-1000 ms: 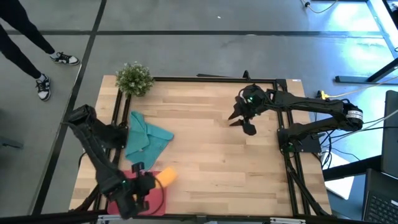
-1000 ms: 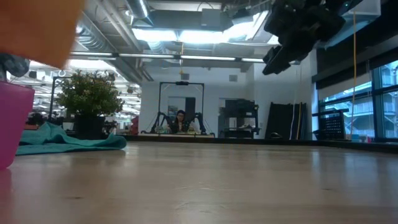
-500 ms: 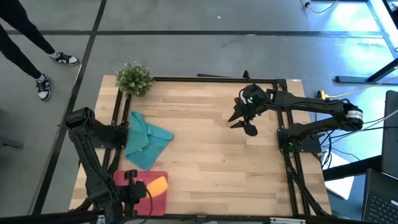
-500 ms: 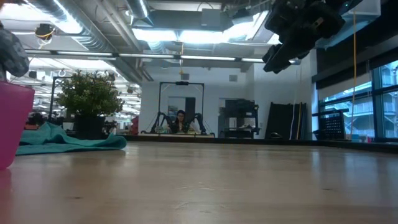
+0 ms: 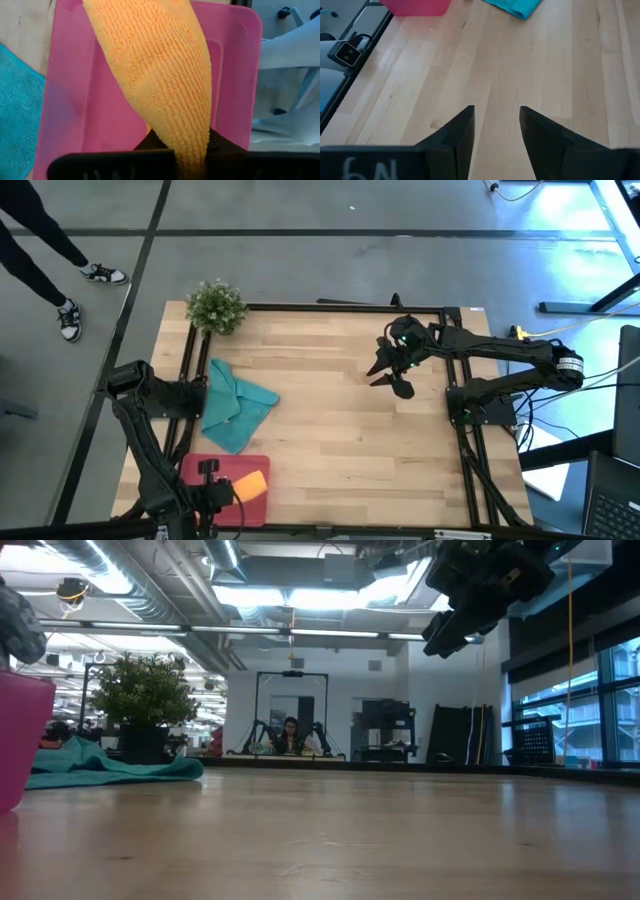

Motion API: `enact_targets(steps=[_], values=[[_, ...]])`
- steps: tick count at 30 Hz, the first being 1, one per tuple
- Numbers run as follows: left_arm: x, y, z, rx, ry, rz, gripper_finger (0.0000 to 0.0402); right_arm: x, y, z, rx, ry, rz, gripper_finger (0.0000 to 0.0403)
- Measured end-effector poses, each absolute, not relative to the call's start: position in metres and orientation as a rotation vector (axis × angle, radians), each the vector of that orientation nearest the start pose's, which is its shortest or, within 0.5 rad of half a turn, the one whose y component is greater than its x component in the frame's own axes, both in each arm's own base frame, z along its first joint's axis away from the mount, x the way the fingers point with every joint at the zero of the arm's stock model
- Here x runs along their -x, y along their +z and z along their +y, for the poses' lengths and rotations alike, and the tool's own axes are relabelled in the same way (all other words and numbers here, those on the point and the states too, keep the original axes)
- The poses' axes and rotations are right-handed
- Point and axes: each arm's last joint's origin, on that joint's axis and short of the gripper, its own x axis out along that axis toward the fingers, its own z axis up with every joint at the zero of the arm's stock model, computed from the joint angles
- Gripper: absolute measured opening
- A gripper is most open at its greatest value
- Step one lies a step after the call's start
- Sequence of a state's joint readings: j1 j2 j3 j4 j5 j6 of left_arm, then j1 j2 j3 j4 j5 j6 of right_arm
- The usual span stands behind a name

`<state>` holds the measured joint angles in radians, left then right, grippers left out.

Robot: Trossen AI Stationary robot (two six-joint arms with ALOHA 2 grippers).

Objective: Roll microfiber towels into tight, uniform cylinder then place into a basket
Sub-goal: Put the yellow microfiber cloth into the bin

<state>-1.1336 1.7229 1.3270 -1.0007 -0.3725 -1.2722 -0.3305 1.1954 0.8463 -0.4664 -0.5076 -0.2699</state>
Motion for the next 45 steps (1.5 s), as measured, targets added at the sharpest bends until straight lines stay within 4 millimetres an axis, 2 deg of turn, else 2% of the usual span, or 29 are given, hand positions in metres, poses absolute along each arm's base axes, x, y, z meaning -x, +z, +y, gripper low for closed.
enact_targets(steps=[29,36,45], values=[[-0.149,0.233,-0.297,0.197,0.066,1.132,0.0004,-0.230,0.254,-0.064,-0.075,0.265,0.713,0.0157],[-0.142,0.216,-0.301,0.211,-0.011,1.163,0.0004,-0.230,0.254,-0.064,-0.075,0.265,0.713,0.0157],[-0.129,0.191,-0.297,0.114,-0.065,1.180,0.0008,-0.230,0.254,-0.064,-0.075,0.265,0.713,0.0157]])
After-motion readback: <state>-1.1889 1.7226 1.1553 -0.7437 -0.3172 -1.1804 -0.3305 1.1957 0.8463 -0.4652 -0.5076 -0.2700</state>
